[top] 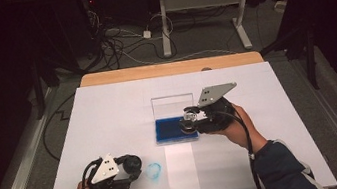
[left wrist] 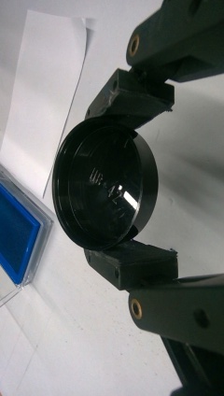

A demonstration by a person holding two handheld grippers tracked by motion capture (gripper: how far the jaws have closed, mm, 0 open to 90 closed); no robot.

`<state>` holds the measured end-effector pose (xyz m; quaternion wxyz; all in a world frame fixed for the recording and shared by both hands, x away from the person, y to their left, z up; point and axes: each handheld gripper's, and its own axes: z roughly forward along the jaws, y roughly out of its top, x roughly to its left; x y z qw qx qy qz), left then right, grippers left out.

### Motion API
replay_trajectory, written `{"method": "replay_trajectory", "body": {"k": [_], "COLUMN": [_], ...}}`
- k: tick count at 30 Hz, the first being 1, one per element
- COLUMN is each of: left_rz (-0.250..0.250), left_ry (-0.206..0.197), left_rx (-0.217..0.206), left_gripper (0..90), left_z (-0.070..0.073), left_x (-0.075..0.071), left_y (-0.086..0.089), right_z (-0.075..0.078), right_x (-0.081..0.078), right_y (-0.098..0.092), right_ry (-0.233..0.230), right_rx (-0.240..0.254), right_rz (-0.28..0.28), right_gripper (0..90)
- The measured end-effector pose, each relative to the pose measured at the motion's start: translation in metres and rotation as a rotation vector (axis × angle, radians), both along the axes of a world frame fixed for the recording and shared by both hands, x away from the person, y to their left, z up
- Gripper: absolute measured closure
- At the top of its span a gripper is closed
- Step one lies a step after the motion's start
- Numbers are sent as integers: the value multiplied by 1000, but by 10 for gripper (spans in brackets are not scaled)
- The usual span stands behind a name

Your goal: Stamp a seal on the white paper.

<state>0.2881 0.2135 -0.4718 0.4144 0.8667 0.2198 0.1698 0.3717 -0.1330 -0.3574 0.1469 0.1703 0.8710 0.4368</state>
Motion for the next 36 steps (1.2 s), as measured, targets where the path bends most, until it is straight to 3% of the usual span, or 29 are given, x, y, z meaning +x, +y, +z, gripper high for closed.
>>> {"method": "replay_trajectory", "body": {"k": [21, 36], "left_rz": [-11, -9], "left_ry": [6, 5], "left_rx": [1, 6], "left_gripper": [363, 363], "left_z": [1, 0], "left_x": [5, 4], "left_y": [-8, -6], "right_z": [2, -9], "right_x": [-9, -27], "right_y": [5, 19], "right_ry": [3, 26], "right_rx": [7, -20], "right_rz": [30, 107], "right_gripper": [562, 561]}}
